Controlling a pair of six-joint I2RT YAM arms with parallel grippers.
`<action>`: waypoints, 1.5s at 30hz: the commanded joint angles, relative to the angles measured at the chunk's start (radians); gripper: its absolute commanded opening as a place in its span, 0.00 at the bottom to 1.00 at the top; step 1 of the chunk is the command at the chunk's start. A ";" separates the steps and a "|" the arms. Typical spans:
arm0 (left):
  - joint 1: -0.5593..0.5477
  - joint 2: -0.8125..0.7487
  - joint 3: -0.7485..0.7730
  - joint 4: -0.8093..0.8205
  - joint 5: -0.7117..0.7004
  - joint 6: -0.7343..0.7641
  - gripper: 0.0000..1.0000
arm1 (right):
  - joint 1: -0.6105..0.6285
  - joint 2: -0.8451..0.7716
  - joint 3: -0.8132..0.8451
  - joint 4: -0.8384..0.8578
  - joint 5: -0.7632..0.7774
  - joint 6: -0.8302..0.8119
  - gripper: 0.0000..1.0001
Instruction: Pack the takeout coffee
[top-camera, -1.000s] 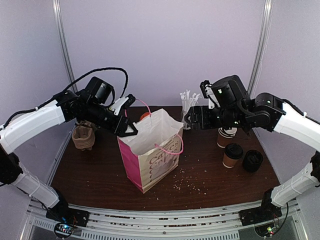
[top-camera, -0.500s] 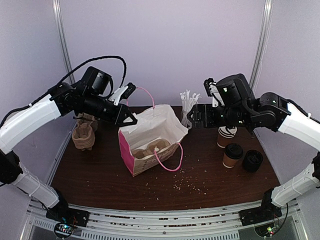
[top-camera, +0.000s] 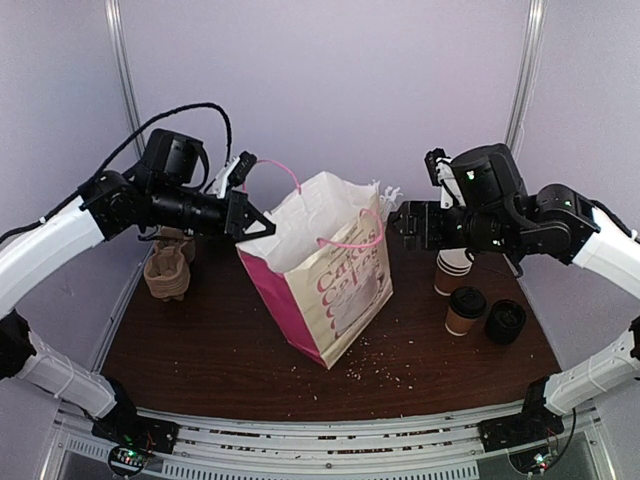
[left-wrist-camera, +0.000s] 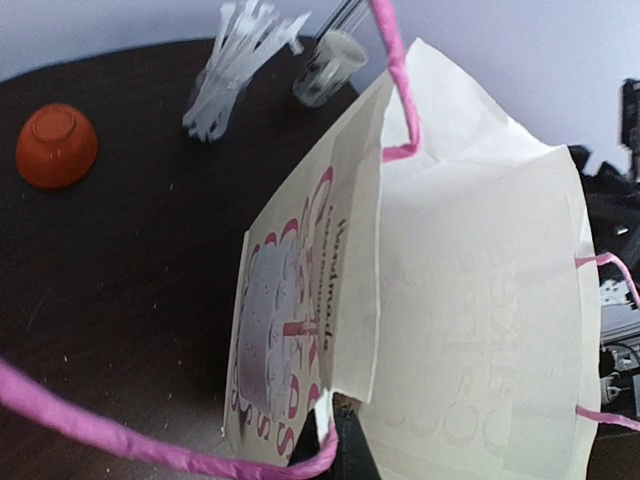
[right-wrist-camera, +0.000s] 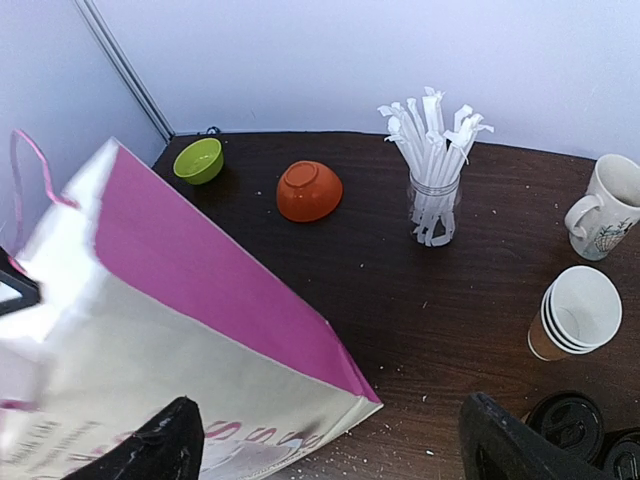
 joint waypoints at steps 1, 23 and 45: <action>0.000 0.022 -0.224 0.089 0.014 -0.057 0.00 | -0.009 -0.041 -0.058 0.004 0.026 0.016 0.91; 0.000 -0.072 -0.261 0.195 0.070 -0.199 0.00 | -0.010 -0.033 -0.026 -0.006 0.033 0.016 0.91; -0.008 -0.100 -0.282 0.202 0.074 -0.236 0.00 | -0.014 -0.040 -0.008 -0.021 0.048 0.016 0.91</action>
